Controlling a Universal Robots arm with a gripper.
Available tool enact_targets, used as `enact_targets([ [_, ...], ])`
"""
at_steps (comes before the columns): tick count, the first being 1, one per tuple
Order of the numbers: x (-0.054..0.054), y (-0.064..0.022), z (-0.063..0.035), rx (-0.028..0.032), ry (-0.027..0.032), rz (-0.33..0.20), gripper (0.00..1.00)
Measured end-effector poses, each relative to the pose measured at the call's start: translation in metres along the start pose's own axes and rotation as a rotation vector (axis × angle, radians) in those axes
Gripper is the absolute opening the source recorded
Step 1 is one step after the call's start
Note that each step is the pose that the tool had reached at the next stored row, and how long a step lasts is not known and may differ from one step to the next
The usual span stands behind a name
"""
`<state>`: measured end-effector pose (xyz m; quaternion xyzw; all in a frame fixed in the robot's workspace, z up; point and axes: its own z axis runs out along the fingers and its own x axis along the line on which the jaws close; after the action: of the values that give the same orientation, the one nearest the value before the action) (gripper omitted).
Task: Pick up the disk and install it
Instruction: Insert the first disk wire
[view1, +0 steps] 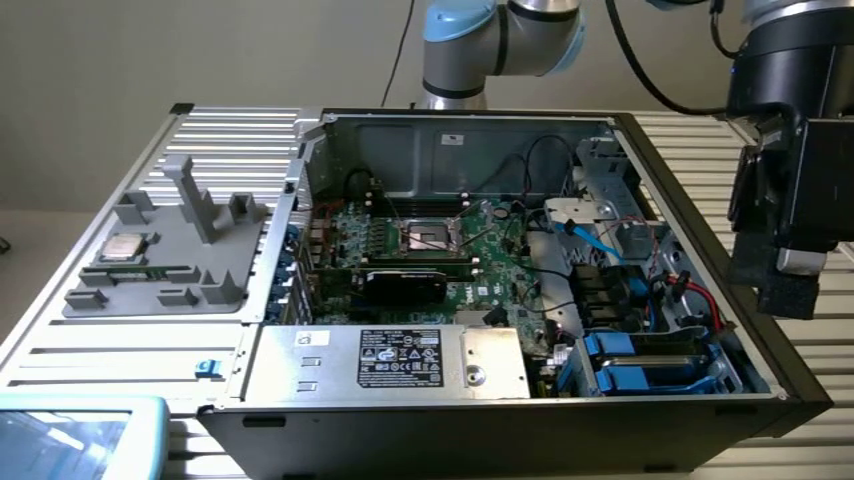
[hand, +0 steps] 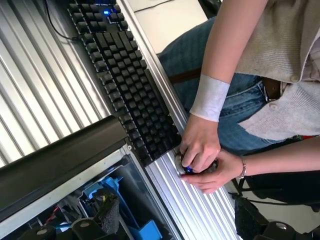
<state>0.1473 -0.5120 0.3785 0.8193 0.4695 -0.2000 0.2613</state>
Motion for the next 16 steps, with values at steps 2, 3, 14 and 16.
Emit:
enact_targets([
  [2, -0.0012, 0.0005, -0.0015, 0.0019, 0.0035, 0.000, 0.99],
  [3, -0.0016, 0.0007, -0.0021, 0.0027, 0.0051, 0.000, 0.99],
  [14, -0.0024, 0.0010, -0.0031, 0.0081, 0.0151, -0.001, 0.99],
  [16, -0.0024, 0.0010, -0.0031, 0.0086, 0.0162, -0.001, 0.99],
])
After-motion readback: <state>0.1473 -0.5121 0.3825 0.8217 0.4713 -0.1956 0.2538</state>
